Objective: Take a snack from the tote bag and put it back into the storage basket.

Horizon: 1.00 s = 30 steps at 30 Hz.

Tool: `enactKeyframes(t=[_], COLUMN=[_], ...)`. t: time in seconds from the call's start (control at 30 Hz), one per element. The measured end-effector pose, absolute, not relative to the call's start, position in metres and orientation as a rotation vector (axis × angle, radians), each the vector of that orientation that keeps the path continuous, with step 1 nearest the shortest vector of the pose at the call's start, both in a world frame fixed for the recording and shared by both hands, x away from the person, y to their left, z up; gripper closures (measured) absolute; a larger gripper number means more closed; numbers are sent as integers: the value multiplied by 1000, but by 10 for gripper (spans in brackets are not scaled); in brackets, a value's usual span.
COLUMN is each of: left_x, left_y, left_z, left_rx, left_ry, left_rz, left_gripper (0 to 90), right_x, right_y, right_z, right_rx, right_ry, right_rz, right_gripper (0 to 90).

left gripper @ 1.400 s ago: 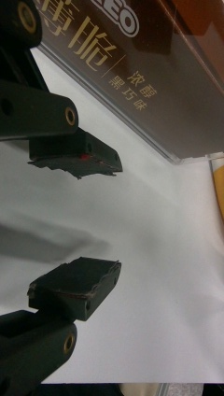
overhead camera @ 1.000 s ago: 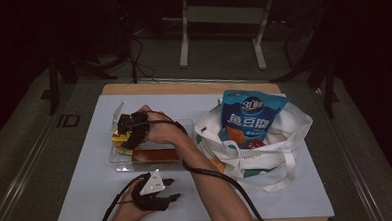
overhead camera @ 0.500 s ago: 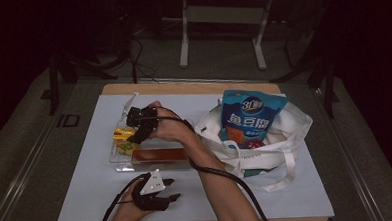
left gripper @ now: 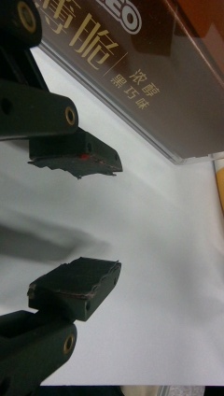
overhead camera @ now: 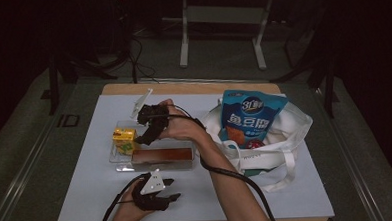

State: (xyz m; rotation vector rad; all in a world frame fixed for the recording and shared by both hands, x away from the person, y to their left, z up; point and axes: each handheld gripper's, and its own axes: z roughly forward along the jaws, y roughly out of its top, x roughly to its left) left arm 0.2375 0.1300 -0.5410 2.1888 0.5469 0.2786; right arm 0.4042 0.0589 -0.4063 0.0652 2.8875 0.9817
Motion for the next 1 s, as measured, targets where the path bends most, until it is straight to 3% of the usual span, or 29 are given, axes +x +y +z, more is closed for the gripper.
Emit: enactKeyframes(t=[0.23, 0.4, 0.63, 1.0], left_x=[238, 238, 238, 238], left_y=[130, 130, 129, 129], left_z=[-541, -541, -541, -541], left_rx=[2190, 2191, 2192, 2200], left_ry=[548, 548, 553, 544], left_rz=[275, 275, 270, 274], left_gripper=[460, 460, 460, 460], right_x=[401, 400, 402, 401], right_y=[41, 30, 12, -20], right_z=[-401, -395, -387, -373], right_rx=[89, 118, 157, 151], right_ry=[2870, 2842, 2810, 2772], right_rz=[960, 935, 897, 874], right_gripper=[97, 100, 252, 368])
